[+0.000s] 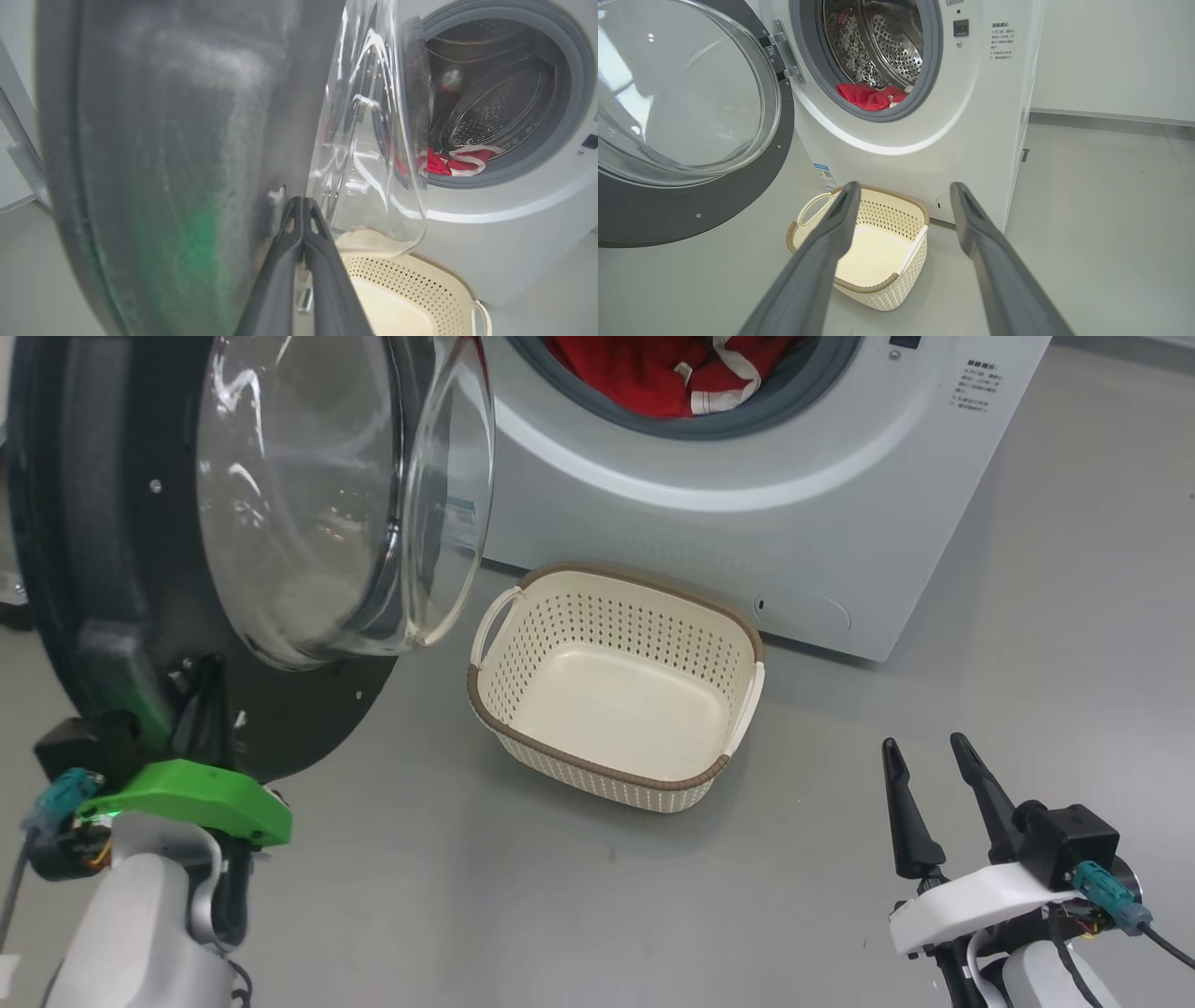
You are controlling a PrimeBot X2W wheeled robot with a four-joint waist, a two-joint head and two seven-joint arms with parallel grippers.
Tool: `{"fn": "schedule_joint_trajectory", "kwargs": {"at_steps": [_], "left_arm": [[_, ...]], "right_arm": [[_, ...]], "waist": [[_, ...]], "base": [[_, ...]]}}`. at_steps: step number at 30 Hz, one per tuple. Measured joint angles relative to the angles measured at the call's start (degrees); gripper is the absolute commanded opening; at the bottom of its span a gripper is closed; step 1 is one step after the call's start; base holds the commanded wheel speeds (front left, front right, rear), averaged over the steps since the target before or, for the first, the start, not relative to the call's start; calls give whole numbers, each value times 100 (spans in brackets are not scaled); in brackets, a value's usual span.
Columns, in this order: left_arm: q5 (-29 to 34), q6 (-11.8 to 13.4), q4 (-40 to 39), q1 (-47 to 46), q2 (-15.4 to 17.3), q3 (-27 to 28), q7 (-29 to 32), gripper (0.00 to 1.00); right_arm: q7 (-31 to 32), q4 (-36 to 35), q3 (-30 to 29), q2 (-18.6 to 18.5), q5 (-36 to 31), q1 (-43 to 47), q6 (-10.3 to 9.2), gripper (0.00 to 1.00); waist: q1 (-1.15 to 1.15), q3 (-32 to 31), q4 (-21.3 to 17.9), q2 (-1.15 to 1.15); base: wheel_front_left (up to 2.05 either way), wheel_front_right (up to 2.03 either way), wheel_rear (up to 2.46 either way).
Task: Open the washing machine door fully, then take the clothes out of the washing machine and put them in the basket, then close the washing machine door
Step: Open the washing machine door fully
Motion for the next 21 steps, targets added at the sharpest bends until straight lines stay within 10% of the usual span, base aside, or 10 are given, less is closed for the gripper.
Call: {"fn": "schedule_joint_trajectory", "kwargs": {"at_steps": [21], "left_arm": [[-666, 48, 90, -600, 917, 1268, -78, 0]], "right_arm": [[333, -278, 66, -289, -271, -524, -2, 100]], "waist": [[0, 1119, -278, 0]], "base": [[0, 0, 0]]}}
